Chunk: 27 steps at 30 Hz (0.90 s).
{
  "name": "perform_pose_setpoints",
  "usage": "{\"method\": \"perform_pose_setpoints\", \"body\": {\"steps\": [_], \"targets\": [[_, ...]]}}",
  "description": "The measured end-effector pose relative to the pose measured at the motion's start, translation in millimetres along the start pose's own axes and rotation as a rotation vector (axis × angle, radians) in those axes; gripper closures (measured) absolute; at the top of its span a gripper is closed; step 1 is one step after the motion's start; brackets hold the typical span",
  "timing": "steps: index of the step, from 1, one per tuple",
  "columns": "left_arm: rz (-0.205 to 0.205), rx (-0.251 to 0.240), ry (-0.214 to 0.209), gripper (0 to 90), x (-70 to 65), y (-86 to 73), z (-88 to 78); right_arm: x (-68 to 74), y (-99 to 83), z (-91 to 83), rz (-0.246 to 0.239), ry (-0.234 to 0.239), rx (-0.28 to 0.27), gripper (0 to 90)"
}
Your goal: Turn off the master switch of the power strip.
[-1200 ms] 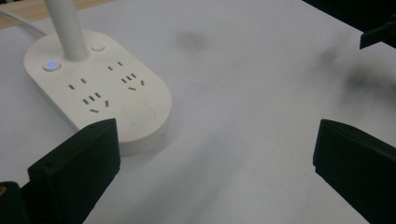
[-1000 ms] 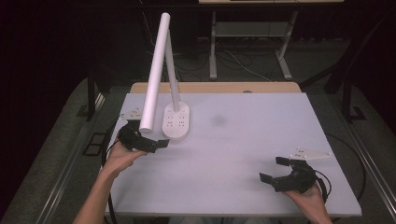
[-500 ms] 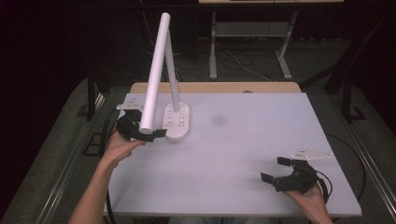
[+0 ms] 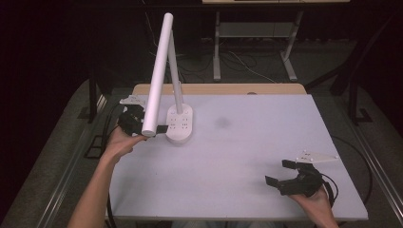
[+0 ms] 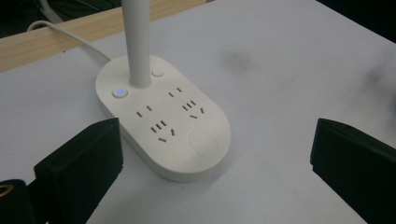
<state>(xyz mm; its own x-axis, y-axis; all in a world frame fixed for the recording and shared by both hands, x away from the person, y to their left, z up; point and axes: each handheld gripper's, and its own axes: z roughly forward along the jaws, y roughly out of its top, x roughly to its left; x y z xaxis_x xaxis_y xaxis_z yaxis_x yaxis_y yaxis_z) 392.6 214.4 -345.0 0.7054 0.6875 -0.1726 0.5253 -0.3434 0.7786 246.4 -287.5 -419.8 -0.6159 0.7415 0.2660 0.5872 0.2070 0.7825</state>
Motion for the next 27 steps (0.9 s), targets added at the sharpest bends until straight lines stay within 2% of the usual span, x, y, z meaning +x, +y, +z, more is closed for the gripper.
{"method": "perform_pose_setpoints", "body": {"steps": [16, 19, 27], "targets": [[-0.036, 0.010, 0.023, 6.1, 26.9, 16.9, 13.5, 0.0, -0.2, -2.7, 0.003, -0.006, -0.006, 0.2], [-0.027, 0.022, 0.033, 6.9, 32.8, 18.7, 15.7, -0.1, -0.1, -2.8, 0.003, -0.006, -0.005, 0.2], [-0.073, 0.003, 0.044, 12.0, 46.8, 18.9, 19.7, -1.2, -0.4, -3.7, 0.003, -0.011, -0.008, 0.2]]}}
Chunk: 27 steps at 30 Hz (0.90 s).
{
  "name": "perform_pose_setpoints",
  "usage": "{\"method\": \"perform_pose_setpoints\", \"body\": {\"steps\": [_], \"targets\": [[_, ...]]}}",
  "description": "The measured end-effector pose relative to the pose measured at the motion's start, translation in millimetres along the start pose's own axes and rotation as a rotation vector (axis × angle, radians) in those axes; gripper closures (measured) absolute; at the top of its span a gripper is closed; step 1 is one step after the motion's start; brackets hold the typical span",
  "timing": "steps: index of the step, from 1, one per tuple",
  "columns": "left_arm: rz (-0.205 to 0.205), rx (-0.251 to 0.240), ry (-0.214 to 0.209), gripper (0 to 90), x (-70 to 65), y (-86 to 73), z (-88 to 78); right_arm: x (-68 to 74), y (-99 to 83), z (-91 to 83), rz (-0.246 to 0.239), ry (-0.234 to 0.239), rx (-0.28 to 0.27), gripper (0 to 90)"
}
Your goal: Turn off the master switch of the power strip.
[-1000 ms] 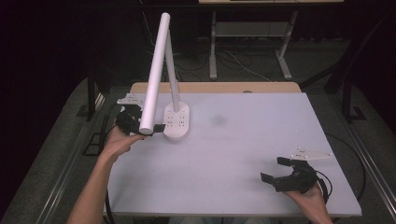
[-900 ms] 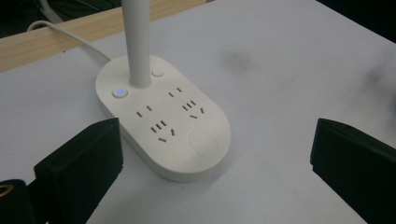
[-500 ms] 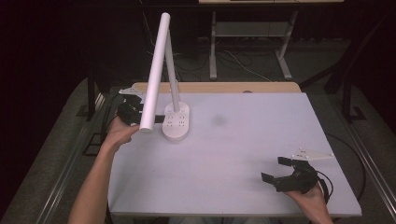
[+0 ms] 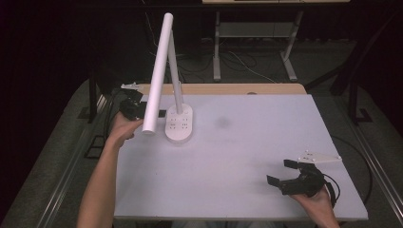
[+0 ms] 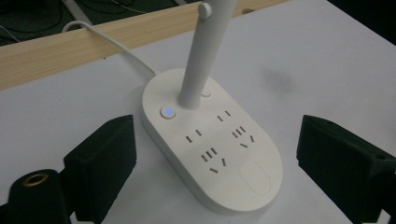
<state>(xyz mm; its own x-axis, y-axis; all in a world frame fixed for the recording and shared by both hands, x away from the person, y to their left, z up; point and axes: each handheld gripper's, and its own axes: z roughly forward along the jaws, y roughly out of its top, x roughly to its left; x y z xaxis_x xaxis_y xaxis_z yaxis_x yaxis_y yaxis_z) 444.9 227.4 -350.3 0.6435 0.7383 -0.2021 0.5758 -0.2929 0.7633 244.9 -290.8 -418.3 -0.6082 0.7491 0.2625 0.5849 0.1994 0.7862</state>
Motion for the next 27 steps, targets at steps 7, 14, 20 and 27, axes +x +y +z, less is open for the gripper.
{"method": "perform_pose_setpoints", "body": {"steps": [7, 14, 20, 27], "targets": [[-0.060, -0.027, -0.002, 14.6, 5.9, -2.2, 4.9, -0.1, 0.0, 0.3, 0.001, -0.002, 0.002, 0.2], [-0.092, -0.041, 0.017, 18.1, 11.3, -4.5, 10.8, 0.0, -0.1, 0.0, -0.001, -0.006, 0.002, 0.2], [-0.103, -0.076, 0.044, 29.3, 13.1, -4.9, 15.5, -0.5, -0.6, 0.5, -0.001, -0.010, 0.002, 0.2], [-0.111, -0.075, 0.065, 53.7, 11.9, -4.5, 25.3, -1.0, -0.9, 0.8, 0.000, -0.014, 0.005, 0.2]]}}
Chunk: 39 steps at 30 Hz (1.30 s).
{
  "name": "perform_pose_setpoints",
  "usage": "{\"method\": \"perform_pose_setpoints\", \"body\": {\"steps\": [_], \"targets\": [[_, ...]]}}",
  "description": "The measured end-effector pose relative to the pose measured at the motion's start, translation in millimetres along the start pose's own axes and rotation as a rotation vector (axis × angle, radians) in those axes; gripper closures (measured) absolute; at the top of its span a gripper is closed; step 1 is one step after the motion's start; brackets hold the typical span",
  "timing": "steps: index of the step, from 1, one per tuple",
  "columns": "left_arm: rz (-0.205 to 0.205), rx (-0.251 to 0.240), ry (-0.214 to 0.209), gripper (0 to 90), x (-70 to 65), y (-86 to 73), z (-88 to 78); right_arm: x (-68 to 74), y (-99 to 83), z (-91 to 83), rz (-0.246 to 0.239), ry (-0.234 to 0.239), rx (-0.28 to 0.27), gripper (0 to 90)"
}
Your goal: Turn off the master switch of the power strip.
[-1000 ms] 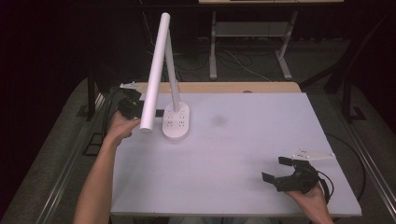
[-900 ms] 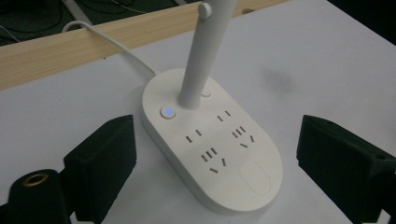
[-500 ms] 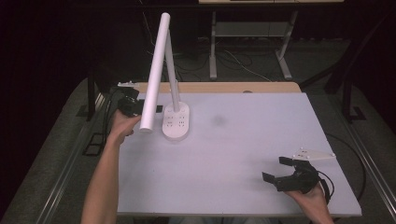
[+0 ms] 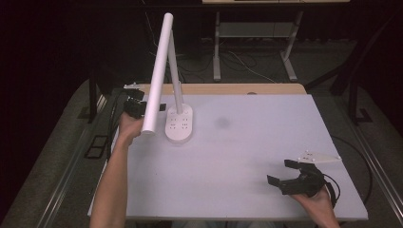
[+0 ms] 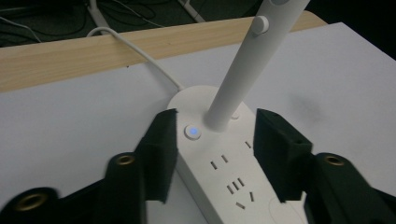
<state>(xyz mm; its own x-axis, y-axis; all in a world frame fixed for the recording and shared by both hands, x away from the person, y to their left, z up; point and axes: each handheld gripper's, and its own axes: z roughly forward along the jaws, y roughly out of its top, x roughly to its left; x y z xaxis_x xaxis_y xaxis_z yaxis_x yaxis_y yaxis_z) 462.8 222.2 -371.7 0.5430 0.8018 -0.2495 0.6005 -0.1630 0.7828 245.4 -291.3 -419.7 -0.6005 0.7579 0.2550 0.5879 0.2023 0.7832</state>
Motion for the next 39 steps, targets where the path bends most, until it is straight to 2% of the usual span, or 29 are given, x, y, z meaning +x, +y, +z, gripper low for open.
{"method": "perform_pose_setpoints", "body": {"steps": [1, 4, 5, 6, 16, 32, 39], "targets": [[-0.008, -0.002, 0.000, 53.7, 0.0, -0.1, 1.3, 0.0, 0.0, 0.0, 0.000, 0.000, 0.000, 0.2], [-0.032, -0.008, 0.004, 62.0, 1.1, -0.8, 4.9, -0.1, -0.1, -0.2, 0.000, -0.004, -0.002, 0.2], [-0.033, -0.004, 0.006, 67.2, 1.5, -1.2, 5.8, -0.4, -0.1, -0.2, -0.002, -0.002, -0.002, 0.2], [-0.034, -0.008, 0.004, 67.2, 1.9, -1.5, 7.3, -0.4, -0.1, -0.2, -0.002, -0.002, -0.002, 0.2], [-0.068, -0.015, 0.003, 89.5, 1.6, -4.4, 20.3, -0.4, 0.2, -0.4, -0.004, -0.003, -0.005, 0.2], [-0.114, -0.019, 0.000, 90.0, 1.9, -10.8, 42.6, -0.7, 0.3, -0.6, -0.004, -0.002, -0.008, 0.2], [-0.131, 0.007, 0.015, 90.0, 4.2, -16.1, 51.5, -0.3, -0.1, -1.1, 0.006, -0.001, -0.005, 0.2]]}}
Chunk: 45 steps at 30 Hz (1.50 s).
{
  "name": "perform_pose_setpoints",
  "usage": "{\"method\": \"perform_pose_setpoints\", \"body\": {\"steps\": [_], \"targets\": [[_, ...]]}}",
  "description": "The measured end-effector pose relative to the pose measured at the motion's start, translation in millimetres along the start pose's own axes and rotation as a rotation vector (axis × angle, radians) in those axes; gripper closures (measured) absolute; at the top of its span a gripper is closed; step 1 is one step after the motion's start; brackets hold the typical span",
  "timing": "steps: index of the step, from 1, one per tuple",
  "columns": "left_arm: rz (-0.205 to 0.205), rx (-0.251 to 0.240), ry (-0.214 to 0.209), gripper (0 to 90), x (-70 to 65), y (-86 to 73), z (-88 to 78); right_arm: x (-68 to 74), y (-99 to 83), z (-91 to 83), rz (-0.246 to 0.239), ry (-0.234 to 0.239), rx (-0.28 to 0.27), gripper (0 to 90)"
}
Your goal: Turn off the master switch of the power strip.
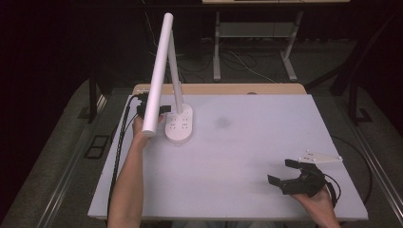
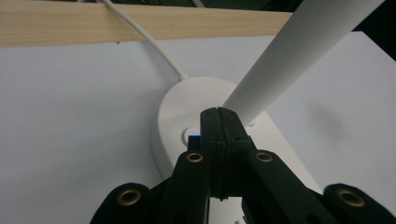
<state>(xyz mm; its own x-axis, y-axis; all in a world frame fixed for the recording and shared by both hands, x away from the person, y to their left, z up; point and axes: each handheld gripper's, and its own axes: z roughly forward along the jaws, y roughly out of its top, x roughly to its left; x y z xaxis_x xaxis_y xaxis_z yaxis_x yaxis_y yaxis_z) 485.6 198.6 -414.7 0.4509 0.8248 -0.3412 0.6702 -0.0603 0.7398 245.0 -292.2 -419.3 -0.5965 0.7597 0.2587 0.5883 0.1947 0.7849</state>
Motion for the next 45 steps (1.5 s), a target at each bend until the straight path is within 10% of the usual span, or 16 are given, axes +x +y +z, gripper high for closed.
{"method": "perform_pose_setpoints", "body": {"steps": [45], "targets": [[-0.079, -0.010, 0.058, 90.0, 2.2, -8.7, 22.1, -0.1, -1.1, -1.4, -0.004, -0.001, -0.001, 0.2]]}}
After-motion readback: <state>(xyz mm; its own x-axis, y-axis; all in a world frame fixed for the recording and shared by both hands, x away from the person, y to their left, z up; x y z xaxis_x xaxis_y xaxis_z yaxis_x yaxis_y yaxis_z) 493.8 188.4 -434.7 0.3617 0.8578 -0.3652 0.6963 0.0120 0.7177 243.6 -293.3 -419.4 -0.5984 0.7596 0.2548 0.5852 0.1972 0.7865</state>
